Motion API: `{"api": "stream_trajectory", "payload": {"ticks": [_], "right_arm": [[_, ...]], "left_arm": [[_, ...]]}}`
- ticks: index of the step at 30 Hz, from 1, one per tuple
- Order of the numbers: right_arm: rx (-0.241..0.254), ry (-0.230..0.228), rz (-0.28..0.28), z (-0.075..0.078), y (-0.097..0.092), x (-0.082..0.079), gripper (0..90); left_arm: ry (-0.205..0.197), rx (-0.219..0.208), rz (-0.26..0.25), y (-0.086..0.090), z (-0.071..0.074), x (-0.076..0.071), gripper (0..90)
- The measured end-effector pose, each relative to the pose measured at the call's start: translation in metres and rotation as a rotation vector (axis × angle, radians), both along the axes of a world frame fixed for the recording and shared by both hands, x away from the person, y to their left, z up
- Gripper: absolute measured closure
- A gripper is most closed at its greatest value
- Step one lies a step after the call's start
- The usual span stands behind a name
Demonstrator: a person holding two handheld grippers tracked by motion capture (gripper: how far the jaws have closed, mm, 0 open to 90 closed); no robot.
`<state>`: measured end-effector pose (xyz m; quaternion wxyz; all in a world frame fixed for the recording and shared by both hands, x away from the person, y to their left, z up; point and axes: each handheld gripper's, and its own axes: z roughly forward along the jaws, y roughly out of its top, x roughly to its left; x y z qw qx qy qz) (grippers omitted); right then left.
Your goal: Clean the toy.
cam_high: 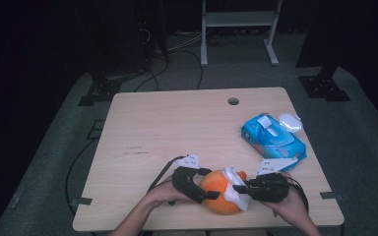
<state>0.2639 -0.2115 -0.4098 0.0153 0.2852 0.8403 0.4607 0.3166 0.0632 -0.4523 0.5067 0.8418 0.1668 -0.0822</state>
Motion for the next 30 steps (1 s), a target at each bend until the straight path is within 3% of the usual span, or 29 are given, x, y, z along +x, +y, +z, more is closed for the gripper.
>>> {"api": "stream_trajectory", "payload": {"ticks": [1, 3, 5, 8, 10, 12, 17, 23, 25, 30], "right_arm": [[0.0, 0.003, -0.001, 0.0, -0.001, 0.001, 79.2], [-0.005, -0.007, -0.01, 0.002, -0.001, 0.002, 79.0], [0.0, -0.018, -0.021, 0.005, -0.003, 0.003, 78.9], [0.013, -0.056, -0.043, 0.015, -0.005, 0.005, 78.2], [0.03, -0.086, -0.057, 0.021, -0.003, 0.007, 78.3], [0.046, -0.111, -0.067, 0.024, 0.003, 0.009, 78.3], [0.016, -0.153, -0.096, 0.016, 0.016, 0.019, 77.7], [-0.03, -0.148, -0.172, 0.006, -0.003, 0.019, 78.9], [-0.017, -0.14, -0.189, 0.004, -0.008, 0.018, 79.2], [0.011, -0.198, -0.17, 0.013, 0.005, 0.016, 79.2]], "left_arm": [[-0.005, -0.004, -0.001, 0.0, 0.0, -0.001, 10.1], [-0.036, -0.007, 0.002, 0.003, 0.004, -0.001, 24.3], [-0.098, -0.026, 0.02, 0.004, 0.009, -0.003, 33.7], [-0.229, -0.033, 0.056, 0.005, 0.022, -0.008, 37.1], [-0.32, -0.005, 0.065, 0.004, 0.028, -0.01, 37.4], [-0.361, 0.02, 0.076, 0.001, 0.027, -0.012, 37.2], [-0.341, 0.033, 0.063, 0.005, 0.021, -0.01, 34.6], [-0.296, 0.021, 0.071, 0.011, 0.015, -0.006, 31.6], [-0.302, 0.024, 0.064, 0.009, 0.015, -0.007, 30.7], [-0.313, 0.027, 0.046, 0.007, 0.016, -0.01, 30.0]]}}
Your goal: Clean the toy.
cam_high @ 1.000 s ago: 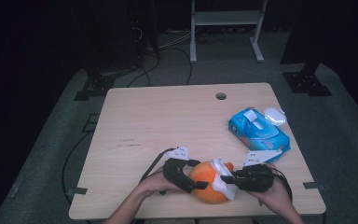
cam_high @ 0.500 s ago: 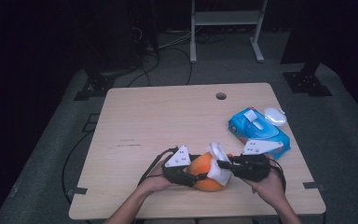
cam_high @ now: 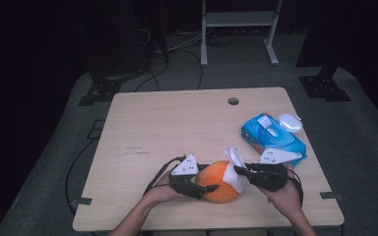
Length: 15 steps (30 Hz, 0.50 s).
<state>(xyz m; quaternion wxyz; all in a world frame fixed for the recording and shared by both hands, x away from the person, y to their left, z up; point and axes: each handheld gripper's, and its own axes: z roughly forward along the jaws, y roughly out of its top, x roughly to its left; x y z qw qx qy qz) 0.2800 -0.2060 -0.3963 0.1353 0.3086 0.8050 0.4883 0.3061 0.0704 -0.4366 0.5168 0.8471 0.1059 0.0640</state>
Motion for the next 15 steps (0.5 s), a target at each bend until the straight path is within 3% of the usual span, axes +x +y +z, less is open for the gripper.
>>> {"api": "stream_trajectory", "payload": {"ticks": [4, 7, 9, 15], "right_arm": [[-0.016, 0.018, 0.033, -0.008, 0.008, 0.001, 79.7], [-0.025, 0.025, 0.084, -0.009, 0.009, -0.003, 79.9], [-0.026, 0.02, 0.115, -0.008, 0.01, -0.006, 79.9], [-0.019, 0.021, 0.096, -0.007, 0.003, -0.005, 80.0]], "left_arm": [[0.039, -0.005, -0.018, 0.004, 0.004, 0.003, 21.6], [0.069, -0.057, -0.038, 0.009, 0.007, 0.007, 15.5], [0.079, -0.065, -0.035, 0.009, 0.008, 0.007, 14.6], [0.054, -0.039, -0.052, 0.01, 0.003, 0.004, 28.7]]}}
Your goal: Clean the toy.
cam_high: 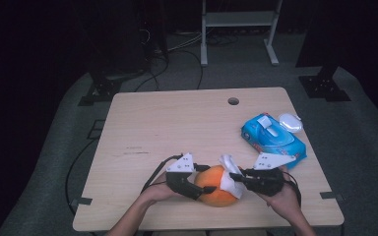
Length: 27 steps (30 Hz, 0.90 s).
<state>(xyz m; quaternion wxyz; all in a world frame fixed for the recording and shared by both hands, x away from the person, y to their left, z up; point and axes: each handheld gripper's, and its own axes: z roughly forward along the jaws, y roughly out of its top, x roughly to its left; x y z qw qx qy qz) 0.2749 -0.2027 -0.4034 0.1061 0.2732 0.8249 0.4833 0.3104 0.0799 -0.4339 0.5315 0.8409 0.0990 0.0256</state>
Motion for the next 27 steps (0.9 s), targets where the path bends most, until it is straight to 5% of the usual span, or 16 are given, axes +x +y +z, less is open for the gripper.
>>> {"api": "stream_trajectory", "payload": {"ticks": [5, 12, 21, 24, 27], "right_arm": [[0.016, 0.041, -0.074, -0.006, -0.019, 0.004, 80.0], [0.031, 0.001, -0.057, 0.003, -0.004, 0.0, 80.0], [0.037, 0.033, -0.106, -0.004, -0.017, 0.002, 80.0], [0.055, 0.006, -0.081, 0.003, -0.006, -0.001, 79.9], [0.016, -0.01, -0.048, 0.003, 0.007, -0.003, 79.9]], "left_arm": [[0.011, -0.005, -0.006, 0.0, -0.001, 0.0, 30.1], [0.002, 0.012, -0.017, -0.003, -0.002, -0.004, 30.5], [0.005, 0.009, 0.005, -0.003, -0.003, -0.003, 30.7], [0.01, -0.006, 0.017, -0.004, -0.004, -0.002, 30.3], [0.012, -0.016, 0.014, -0.002, -0.002, -0.001, 26.1]]}}
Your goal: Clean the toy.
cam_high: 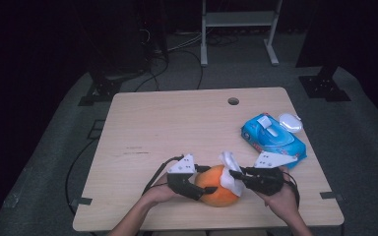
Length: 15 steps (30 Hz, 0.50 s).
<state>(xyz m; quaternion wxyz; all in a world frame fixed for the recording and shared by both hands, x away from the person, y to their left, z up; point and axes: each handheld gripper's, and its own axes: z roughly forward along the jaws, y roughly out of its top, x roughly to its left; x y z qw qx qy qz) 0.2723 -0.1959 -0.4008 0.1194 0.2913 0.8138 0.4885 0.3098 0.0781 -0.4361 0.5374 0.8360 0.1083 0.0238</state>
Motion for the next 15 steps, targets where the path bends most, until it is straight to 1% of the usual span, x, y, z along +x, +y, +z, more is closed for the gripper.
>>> {"api": "stream_trajectory", "payload": {"ticks": [1, 3, 4, 5, 7, 8, 10, 12, 13, 14, 15], "right_arm": [[-0.001, 0.011, 0.009, -0.002, 0.001, 0.001, 79.9], [0.015, 0.031, 0.023, -0.006, -0.002, 0.002, 80.0], [0.017, 0.034, 0.026, -0.006, -0.004, 0.001, 79.9], [0.021, 0.031, 0.035, -0.006, -0.005, 0.001, 79.9], [0.019, 0.031, 0.04, -0.006, -0.006, 0.001, 79.8], [0.02, 0.033, 0.041, -0.006, -0.007, 0.001, 79.8], [0.018, 0.029, 0.023, -0.007, -0.01, 0.003, 79.9], [0.02, 0.032, -0.006, -0.009, -0.015, 0.005, 79.9], [0.024, 0.034, -0.016, -0.01, -0.017, 0.006, 79.9], [0.023, 0.037, -0.022, -0.01, -0.019, 0.007, 80.0], [0.024, 0.044, -0.023, -0.01, -0.021, 0.007, 79.9]], "left_arm": [[0.007, -0.008, 0.002, 0.002, 0.001, 0.001, 22.5], [0.009, -0.026, 0.02, 0.004, 0.002, 0.004, 16.6], [0.016, -0.033, 0.025, 0.005, 0.001, 0.005, 14.3], [0.029, -0.032, 0.02, 0.005, 0.0, 0.006, 13.2], [0.064, -0.017, 0.004, 0.004, -0.003, 0.007, 13.4], [0.084, -0.015, -0.014, 0.004, -0.004, 0.007, 15.6], [0.089, -0.012, -0.038, 0.005, -0.003, 0.005, 19.5], [0.111, -0.017, -0.078, 0.007, -0.001, 0.005, 21.8], [0.124, -0.029, -0.097, 0.008, 0.0, 0.004, 23.5], [0.13, -0.035, -0.108, 0.009, 0.001, 0.004, 24.6], [0.124, -0.032, -0.105, 0.009, 0.0, 0.004, 24.7]]}}
